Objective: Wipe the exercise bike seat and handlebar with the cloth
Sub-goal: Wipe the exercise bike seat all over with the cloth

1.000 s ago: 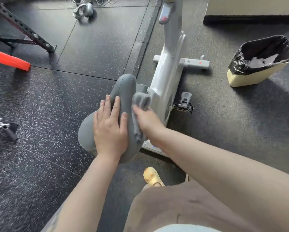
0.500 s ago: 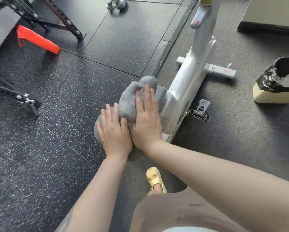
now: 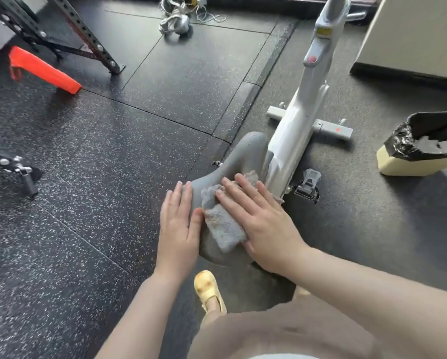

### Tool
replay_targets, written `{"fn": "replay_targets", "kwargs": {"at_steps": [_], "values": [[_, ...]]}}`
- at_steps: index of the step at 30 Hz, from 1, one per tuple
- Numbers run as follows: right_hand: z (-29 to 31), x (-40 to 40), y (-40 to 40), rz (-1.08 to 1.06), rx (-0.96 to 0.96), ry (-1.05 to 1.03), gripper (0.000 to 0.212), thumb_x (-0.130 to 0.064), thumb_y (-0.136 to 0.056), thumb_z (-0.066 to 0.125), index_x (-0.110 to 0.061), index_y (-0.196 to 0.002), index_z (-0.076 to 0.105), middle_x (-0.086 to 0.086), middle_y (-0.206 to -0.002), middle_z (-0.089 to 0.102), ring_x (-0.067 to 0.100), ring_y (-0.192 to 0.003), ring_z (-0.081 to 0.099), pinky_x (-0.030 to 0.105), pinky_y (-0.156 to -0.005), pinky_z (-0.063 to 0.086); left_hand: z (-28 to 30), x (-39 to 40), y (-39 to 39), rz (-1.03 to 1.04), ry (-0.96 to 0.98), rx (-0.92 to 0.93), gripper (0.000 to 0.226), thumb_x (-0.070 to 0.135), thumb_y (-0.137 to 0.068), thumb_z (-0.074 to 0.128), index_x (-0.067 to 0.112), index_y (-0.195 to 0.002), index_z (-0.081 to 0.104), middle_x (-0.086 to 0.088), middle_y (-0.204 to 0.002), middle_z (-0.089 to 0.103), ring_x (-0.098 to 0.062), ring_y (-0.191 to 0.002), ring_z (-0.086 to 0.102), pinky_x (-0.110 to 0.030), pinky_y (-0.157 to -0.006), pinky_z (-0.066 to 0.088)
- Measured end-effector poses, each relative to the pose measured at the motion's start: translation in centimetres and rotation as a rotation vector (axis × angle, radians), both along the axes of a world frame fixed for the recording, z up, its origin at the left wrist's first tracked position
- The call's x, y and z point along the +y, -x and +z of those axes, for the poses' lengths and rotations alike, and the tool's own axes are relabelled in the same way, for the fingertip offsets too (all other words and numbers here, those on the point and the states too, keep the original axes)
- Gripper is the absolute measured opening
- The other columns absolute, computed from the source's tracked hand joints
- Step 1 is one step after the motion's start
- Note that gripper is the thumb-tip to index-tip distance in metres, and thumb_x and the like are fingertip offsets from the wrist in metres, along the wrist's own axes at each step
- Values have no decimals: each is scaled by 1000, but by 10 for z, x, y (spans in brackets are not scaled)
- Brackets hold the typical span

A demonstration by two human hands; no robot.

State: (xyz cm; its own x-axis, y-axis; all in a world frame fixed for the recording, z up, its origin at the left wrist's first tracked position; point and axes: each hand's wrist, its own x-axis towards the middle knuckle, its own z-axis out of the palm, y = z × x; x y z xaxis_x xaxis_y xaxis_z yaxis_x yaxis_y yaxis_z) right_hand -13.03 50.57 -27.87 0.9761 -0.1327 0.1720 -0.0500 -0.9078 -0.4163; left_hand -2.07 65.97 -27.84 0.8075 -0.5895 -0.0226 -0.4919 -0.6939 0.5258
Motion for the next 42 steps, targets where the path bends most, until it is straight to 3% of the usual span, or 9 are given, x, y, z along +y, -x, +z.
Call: {"fn": "replay_targets", "kwargs": {"at_steps": [3, 7, 13, 18, 22, 26, 31, 38, 42], "values": [[2, -33, -31, -242, 35, 58, 63, -19, -87, 43, -18, -148, 27, 1, -156, 24, 22, -146, 9, 40, -119, 2, 0, 8, -12, -159, 7, -20, 54, 39, -97, 25, 20, -148, 24, 8, -156, 13, -11, -146, 1, -21, -117, 0], [12, 17, -55, -612, 33, -155, 67, -10, -84, 48, -14, -148, 27, 4, -156, 23, 24, -146, 8, 43, -119, 6, 3, 17, -32, -445, -35, -88, 55, 37, -96, 20, 17, -147, 24, 7, -155, 14, -16, -147, 5, -37, -119, 10], [4, 95, -13, -648, 20, -7, 65, -4, -80, 49, -12, -143, 38, 5, -150, 37, 25, -142, 26, 38, -117, 16, -1, 16, -70, -745, 4, -33, 53, 36, -97, 24, 23, -149, 19, 10, -157, 13, -8, -146, 4, -36, -119, 10], [4, 83, -42, -1238, -18, -182, 53, -11, -91, 47, -12, -143, 36, 7, -151, 36, 24, -142, 24, 39, -117, 18, -3, 16, -76, -800, 19, 5, 55, 34, -96, 24, 22, -149, 18, 5, -158, 12, -11, -146, 4, -33, -120, 6], [0, 156, -28, -998, 57, 19, 66, -14, -77, 38, -20, -143, 37, 5, -154, 29, 28, -140, 23, 45, -115, 22, -7, 14, -79, -827, 50, -24, 56, 34, -95, 22, 20, -149, 18, 2, -158, 13, -14, -146, 5, -30, -119, 2], [7, 137, -7, -782, 161, 137, 64, -12, -80, 37, -22, -144, 36, 6, -153, 30, 29, -141, 24, 42, -117, 18, -9, 13, -82, -867, 34, -46, 58, 35, -95, 19, 17, -150, 15, -1, -159, 12, -17, -146, 3, -31, -119, 1], [5, 151, -56, -1261, 91, -28, 66, -17, -85, 53, -23, -146, 30, 4, -157, 19, 26, -144, 13, 42, -119, 9, -9, 8, -86, -891, -30, -16, 54, 26, -100, 26, 16, -150, 8, -1, -160, 5, -18, -147, -2, -38, -119, 1], [-6, 153, -34, -1020, 127, 103, 71, -18, -84, 59, -21, -148, 28, 1, -157, 20, 25, -145, 14, 41, -118, 11, 0, -1, -105, -1013, -73, 121, 55, 29, -100, 28, 23, -151, 7, 4, -160, 1, -13, -146, -4, -23, -114, -5], [1, 158, -81, -1641, -108, -211, 63, -22, -94, 46, -19, -150, 18, 6, -159, 11, 28, -145, 8, 38, -119, 8, 4, 1, -107, -1036, -173, 75, 58, 29, -99, 26, 21, -150, 0, 3, -160, -5, -13, -146, -6, -29, -116, -2]]}}
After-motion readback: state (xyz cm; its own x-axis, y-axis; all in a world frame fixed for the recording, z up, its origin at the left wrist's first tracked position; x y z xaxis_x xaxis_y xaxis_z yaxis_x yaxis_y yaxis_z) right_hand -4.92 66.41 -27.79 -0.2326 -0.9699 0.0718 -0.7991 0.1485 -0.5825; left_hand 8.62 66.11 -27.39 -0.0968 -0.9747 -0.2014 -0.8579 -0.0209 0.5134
